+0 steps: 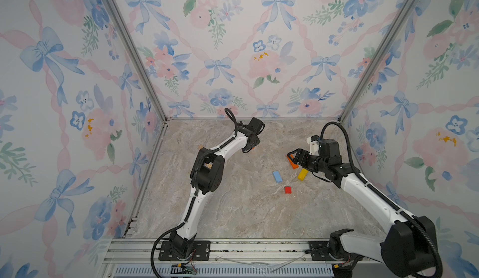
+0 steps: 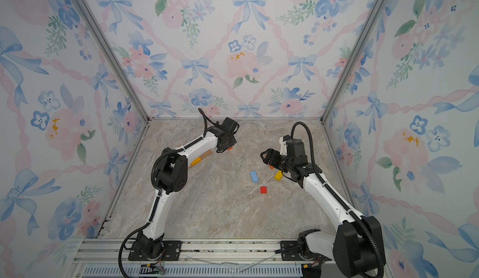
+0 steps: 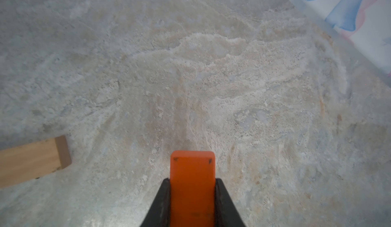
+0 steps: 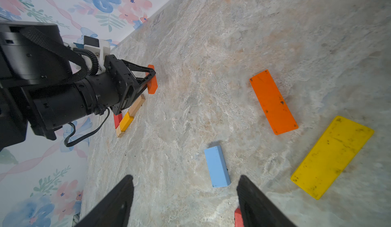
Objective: Assemble the letter v with building blocks
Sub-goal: Place the building block at the center of the board.
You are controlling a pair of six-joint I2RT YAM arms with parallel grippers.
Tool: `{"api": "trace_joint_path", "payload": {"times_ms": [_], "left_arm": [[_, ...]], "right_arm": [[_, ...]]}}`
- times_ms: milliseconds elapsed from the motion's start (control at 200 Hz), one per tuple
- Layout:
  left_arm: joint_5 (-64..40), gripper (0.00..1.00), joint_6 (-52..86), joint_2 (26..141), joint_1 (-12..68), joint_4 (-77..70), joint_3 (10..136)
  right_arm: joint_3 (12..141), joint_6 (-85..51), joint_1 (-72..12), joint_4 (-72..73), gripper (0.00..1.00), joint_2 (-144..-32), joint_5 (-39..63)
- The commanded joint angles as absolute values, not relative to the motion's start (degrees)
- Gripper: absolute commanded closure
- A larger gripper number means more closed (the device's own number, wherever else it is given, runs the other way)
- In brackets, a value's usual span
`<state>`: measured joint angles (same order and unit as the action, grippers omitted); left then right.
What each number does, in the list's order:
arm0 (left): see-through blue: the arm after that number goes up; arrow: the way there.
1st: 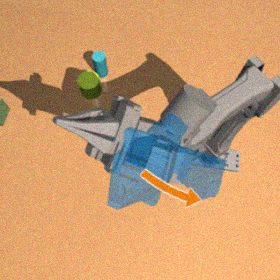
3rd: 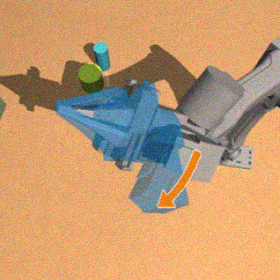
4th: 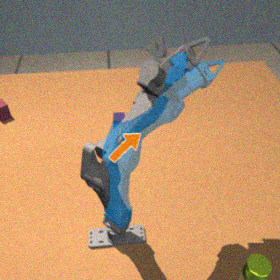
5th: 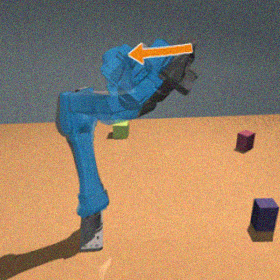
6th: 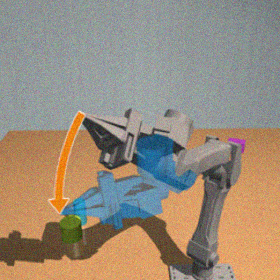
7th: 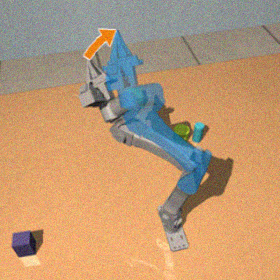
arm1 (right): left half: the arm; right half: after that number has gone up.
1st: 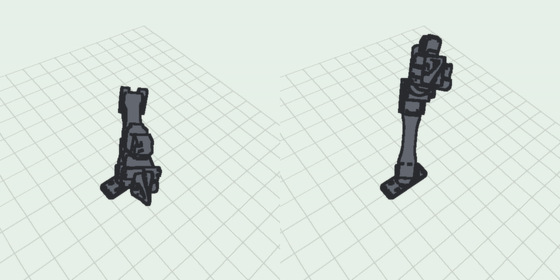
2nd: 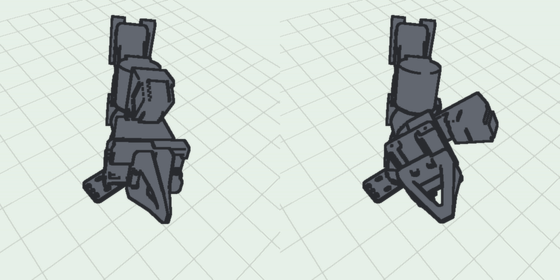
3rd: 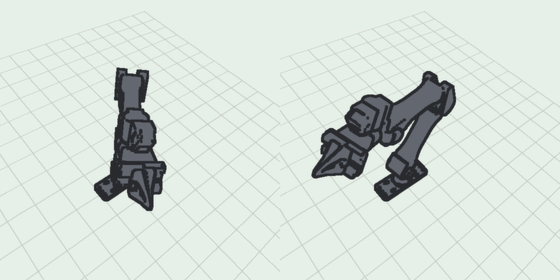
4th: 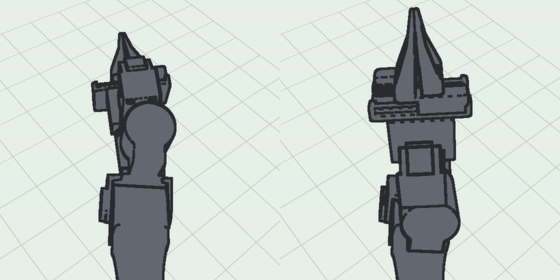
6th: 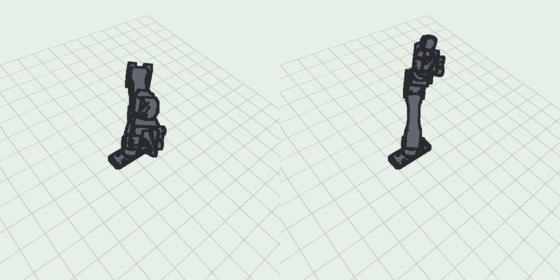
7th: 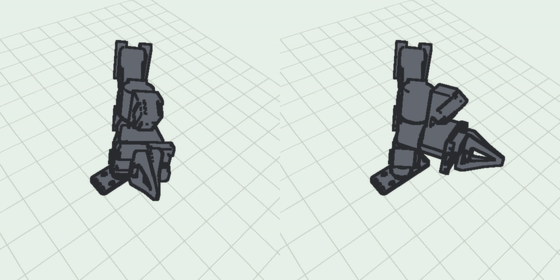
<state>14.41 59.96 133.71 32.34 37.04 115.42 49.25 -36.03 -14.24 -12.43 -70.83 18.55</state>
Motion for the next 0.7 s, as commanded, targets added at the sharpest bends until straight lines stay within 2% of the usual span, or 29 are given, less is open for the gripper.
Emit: {"api": "trace_joint_path", "payload": {"times_ms": [0,540,695], "left_arm": [[16.43,1.0,62.92,134.93,31.54,37.53,114.7],[17.16,1.0,62.34,138.84,30.99,39.68,114.92],[17.05,0.89,61.87,139.04,30.94,39.73,114.84]], "right_arm": [[48.21,-37.43,-13.78,-11.02,0.21,-71.46,19.68],[47.6,-38.76,-14.23,-9.14,0.21,-72.4,20.98],[47.89,-38.66,-14.41,-9.14,0.21,-72.99,21.01]]}}
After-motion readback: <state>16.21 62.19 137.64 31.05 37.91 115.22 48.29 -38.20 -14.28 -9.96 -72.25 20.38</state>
